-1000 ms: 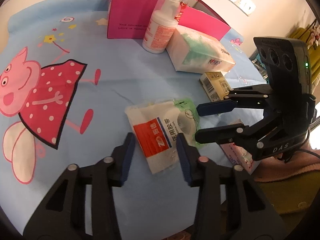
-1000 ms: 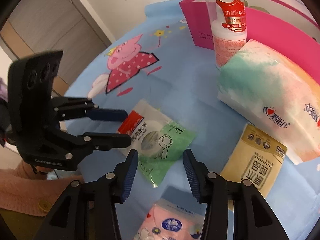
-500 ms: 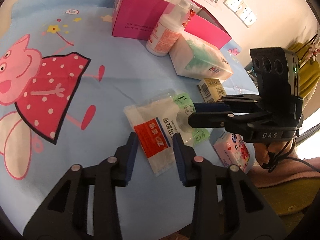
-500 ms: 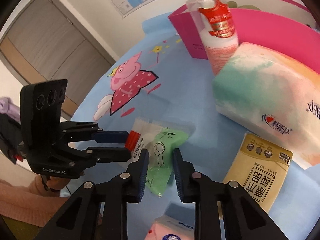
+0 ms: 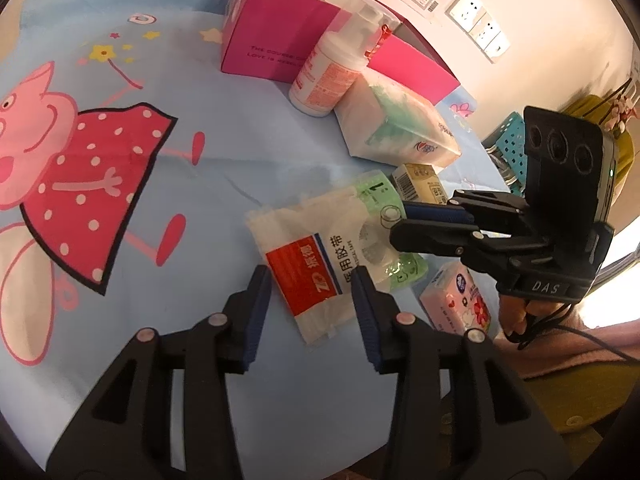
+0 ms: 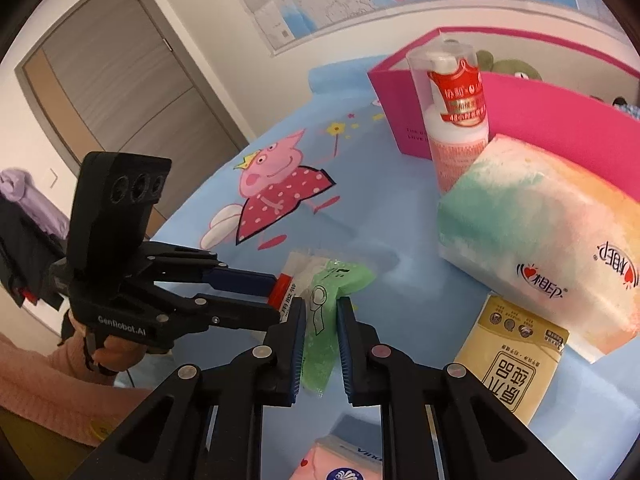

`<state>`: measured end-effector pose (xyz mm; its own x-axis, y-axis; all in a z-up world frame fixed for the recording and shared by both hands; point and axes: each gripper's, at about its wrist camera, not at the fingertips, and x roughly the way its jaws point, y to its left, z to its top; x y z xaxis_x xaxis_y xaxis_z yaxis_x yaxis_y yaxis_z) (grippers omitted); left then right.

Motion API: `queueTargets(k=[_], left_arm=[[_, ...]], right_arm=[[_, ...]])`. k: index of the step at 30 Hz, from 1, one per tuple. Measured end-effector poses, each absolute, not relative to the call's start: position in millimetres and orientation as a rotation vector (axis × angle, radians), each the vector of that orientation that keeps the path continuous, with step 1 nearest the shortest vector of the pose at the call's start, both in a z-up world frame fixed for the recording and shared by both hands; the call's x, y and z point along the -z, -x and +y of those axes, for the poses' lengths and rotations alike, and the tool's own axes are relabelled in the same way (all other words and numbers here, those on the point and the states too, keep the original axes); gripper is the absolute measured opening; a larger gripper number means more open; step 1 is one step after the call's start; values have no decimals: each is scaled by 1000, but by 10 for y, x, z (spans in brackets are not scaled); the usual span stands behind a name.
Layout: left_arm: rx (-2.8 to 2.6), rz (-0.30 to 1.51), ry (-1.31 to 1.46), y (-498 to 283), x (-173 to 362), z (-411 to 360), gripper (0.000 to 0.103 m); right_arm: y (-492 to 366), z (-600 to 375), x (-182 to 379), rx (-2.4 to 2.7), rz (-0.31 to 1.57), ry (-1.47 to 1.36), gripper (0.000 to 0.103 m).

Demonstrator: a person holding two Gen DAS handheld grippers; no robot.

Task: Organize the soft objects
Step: 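Carry the tape package into the pink box and open the right gripper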

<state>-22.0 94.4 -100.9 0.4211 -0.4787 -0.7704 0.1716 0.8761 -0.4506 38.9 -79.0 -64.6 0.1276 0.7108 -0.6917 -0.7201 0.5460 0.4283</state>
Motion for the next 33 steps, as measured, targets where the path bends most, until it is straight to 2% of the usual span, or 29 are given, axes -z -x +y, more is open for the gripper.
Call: queueTargets(k=[4, 7, 9, 10, 11, 13, 26, 33], left_arm=[[446, 1060, 338, 207, 1005, 914, 59], [450, 1055, 307, 186, 992, 840, 60], [462, 1057, 312, 166, 985, 816, 56], [465, 1056, 314, 158, 975, 815, 52], [463, 1052, 310, 148, 958, 809, 42], [463, 1046, 309, 122, 903, 798, 34], [431, 794, 135, -252, -216, 685, 34], [371, 734, 59, -721, -608, 708, 34]], right_arm=[[-334, -808, 594, -1061, 950, 26, 14], [-337, -819, 591, -1061, 946, 24, 14], [-352, -847, 592, -1056, 952, 12, 14], [-355, -854, 587, -1053, 952, 7, 14], [-363, -872, 568, -1050, 946, 2, 13], [-371, -899, 524, -1049, 943, -15, 12], [-785, -1132, -361, -1052, 724, -101, 12], [-1223, -1072, -640, -1033, 644, -125, 12]])
